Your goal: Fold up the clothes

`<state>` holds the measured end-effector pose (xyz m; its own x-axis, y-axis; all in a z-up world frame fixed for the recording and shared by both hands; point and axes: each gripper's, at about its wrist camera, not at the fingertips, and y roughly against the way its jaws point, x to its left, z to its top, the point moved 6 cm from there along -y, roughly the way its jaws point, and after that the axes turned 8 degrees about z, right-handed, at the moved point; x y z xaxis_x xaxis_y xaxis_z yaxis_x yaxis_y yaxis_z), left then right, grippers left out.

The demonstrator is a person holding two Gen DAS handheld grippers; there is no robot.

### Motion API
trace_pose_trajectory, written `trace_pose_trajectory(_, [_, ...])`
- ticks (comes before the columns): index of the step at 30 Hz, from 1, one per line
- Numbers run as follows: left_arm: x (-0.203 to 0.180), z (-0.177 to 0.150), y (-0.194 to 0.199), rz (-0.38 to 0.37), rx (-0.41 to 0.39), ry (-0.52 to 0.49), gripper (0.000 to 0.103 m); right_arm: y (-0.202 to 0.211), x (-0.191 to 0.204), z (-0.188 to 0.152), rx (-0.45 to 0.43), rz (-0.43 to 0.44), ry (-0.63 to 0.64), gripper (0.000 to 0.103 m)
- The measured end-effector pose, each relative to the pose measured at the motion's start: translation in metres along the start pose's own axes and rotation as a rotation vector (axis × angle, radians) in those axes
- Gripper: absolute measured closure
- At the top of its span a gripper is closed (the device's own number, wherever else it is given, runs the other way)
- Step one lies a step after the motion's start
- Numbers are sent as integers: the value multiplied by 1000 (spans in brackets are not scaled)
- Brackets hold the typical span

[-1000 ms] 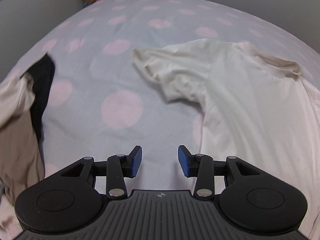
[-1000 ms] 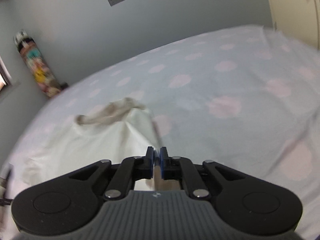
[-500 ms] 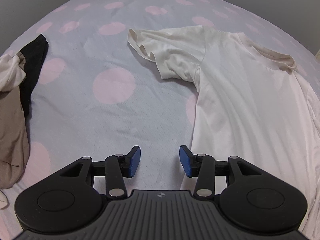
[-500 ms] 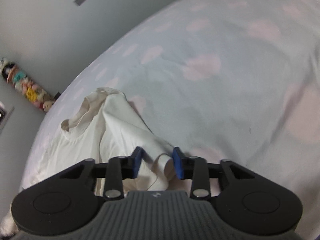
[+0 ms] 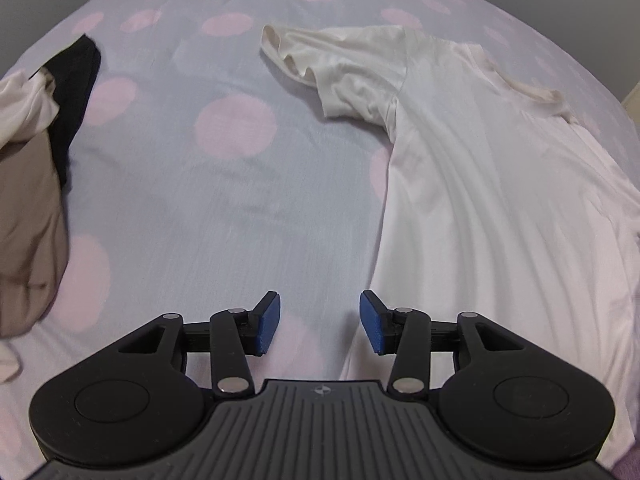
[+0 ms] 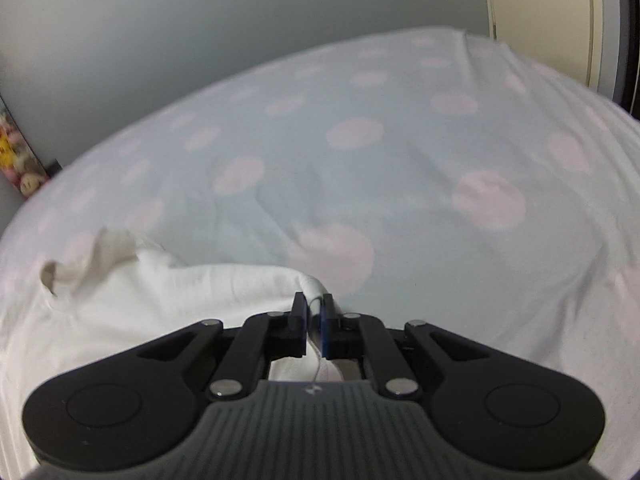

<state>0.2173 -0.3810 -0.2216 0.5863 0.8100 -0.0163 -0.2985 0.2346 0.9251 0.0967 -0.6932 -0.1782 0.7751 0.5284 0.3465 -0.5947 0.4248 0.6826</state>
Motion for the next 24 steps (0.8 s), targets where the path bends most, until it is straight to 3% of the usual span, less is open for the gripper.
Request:
trace_pose_trajectory(4, [8,-16,17,-7,47,-64,57,14,-3,-13,0,5,-18,80])
trace_pose_trajectory(8, [12,-36,29,-40,109,-141,57,53,5,-40,22,16,18,80])
trace_pose_trajectory(14, [6,-71,47,-105,192,-218,58,131,28,-106,87,115,12,78])
trace_pose_trajectory(22, [-9,-122,51,-67,366,-336,58,217,60,-187,96,208,-53,68])
trace_pose_trajectory(24, [-11,-132,51,-60,387,-360,63,228,67,-200,105,216,-55,68])
